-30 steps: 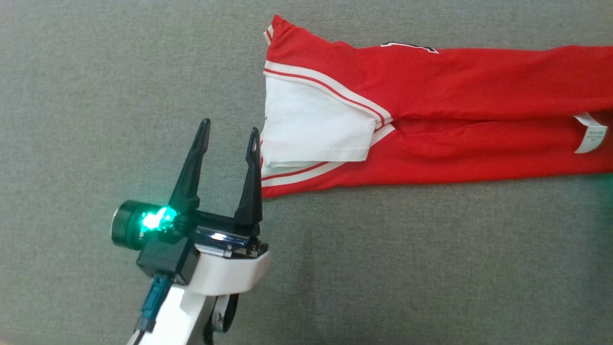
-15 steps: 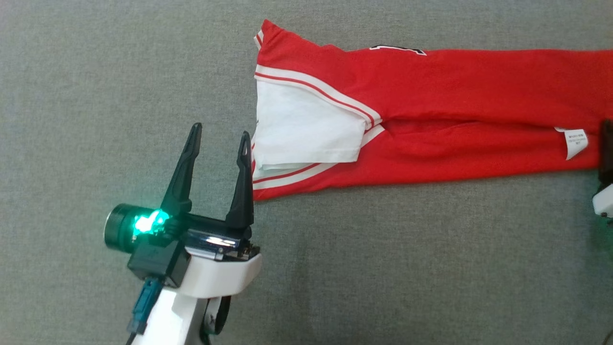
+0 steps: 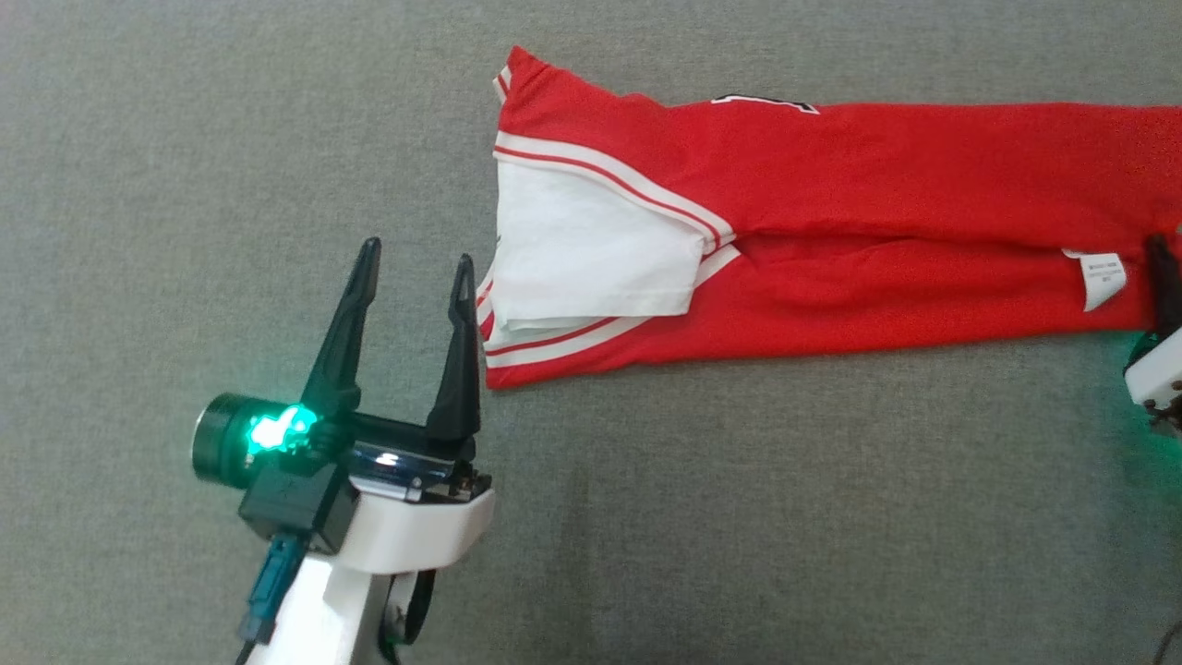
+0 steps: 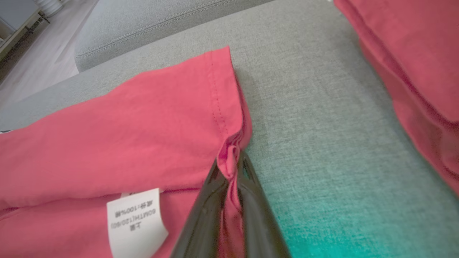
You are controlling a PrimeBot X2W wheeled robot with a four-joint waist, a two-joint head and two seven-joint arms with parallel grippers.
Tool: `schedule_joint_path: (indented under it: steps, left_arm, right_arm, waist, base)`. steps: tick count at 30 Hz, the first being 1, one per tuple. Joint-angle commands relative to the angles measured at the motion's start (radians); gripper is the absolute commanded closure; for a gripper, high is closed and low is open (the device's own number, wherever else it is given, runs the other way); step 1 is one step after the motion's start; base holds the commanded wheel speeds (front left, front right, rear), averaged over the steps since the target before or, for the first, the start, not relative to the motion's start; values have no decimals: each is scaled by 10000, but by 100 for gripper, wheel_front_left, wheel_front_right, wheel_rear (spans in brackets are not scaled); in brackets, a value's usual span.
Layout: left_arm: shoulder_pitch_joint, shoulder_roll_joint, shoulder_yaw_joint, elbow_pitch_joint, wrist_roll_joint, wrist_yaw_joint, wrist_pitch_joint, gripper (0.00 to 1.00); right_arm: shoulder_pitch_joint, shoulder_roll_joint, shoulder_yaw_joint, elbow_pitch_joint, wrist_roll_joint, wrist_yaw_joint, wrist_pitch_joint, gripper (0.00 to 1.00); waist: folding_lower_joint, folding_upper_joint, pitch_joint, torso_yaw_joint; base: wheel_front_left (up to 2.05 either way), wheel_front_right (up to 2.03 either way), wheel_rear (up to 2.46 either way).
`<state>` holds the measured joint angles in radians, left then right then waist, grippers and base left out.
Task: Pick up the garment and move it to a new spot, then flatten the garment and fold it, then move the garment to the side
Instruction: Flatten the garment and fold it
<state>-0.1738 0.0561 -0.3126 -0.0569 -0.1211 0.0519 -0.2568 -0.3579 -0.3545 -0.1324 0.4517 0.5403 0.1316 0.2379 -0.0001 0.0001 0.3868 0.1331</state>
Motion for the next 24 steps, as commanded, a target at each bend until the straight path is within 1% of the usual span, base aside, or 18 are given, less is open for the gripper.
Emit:
schedule_joint_path:
  steps: [1, 5, 8, 17, 21, 24]
  left_arm:
    - [87, -5, 421, -288, 140, 4, -49, 0]
    - [200, -25, 557, -266, 184, -12, -49, 0]
    - [269, -33, 639, -240, 243, -63, -49, 0]
    - [380, -44, 817, -185, 417, -228, -49, 0]
    - [388, -48, 886, -146, 443, -281, -49, 0]
    - [383, -50, 917, -101, 455, -318, -49, 0]
  right_arm:
    - [188, -179, 265, -212, 57, -9, 52, 100]
    - [165, -358, 168, -522, 94, -9, -232, 100]
    - [133, -643, 44, -702, 117, -9, -370, 100]
    - [69, -1483, -709, -1923, 125, -9, -108, 100]
    - [-137, -1300, -624, -3115, 329, -9, 143, 100]
    - [-293, -756, -230, -4326, 634, -9, 459, 100]
  waist:
    - [1, -1, -52, -62]
    - [1, -1, -201, -241]
    - [1, -1, -311, -384]
    - [1, -1, -455, -710]
    - [1, -1, -469, -792]
    - [1, -1, -476, -830]
  base:
    - [0, 0, 0]
    - [0, 0, 0]
    - [0, 0, 0]
    - [0, 0, 0]
    - [0, 0, 0]
    - [0, 0, 0]
